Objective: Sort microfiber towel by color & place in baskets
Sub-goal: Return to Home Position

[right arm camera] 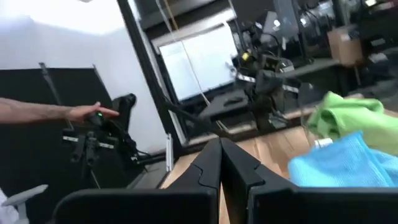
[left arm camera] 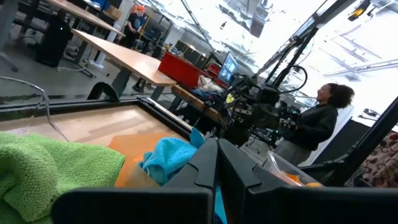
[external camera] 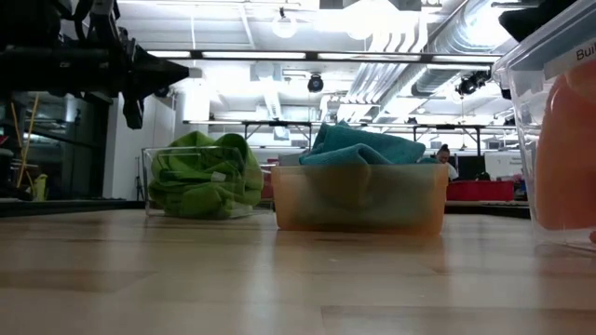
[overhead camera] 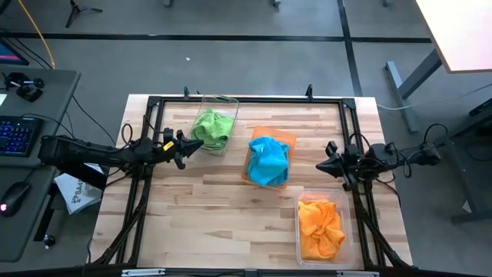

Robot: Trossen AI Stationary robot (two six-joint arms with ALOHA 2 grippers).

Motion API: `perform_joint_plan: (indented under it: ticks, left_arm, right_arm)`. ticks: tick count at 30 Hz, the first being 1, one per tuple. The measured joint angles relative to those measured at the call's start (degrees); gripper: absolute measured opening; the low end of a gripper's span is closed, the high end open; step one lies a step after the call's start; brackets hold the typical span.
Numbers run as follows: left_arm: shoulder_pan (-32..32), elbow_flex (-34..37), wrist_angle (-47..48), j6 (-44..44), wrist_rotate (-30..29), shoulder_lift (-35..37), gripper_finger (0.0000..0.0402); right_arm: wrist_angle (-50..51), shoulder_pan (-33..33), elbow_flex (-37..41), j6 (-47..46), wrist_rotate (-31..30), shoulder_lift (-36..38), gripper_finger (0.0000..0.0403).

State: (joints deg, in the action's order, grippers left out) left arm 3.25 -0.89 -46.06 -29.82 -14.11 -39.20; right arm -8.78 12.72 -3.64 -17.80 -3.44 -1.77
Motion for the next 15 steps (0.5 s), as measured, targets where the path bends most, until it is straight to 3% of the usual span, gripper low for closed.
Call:
perform_joint_plan:
  ticks: [4,11,15]
  left_arm:
    - [0.0,0.0,0.0,0.0,0.0,0.0,0.0001]
    - [0.0,0.0,0.0,0.0,0.01,0.0,0.0001]
    - [0.0,0.0,0.09,0.0,0.02,0.12,0.0001]
  right_arm:
    - [-5.98,-4.8,3.09,-0.61,4.11,0.01,0.0]
    - [0.23,-11.43,3.08,2.06,10.74,-0.28,0.0]
    - [7.43,-11.6,3.0,6.12,8.6,-0.73,0.0]
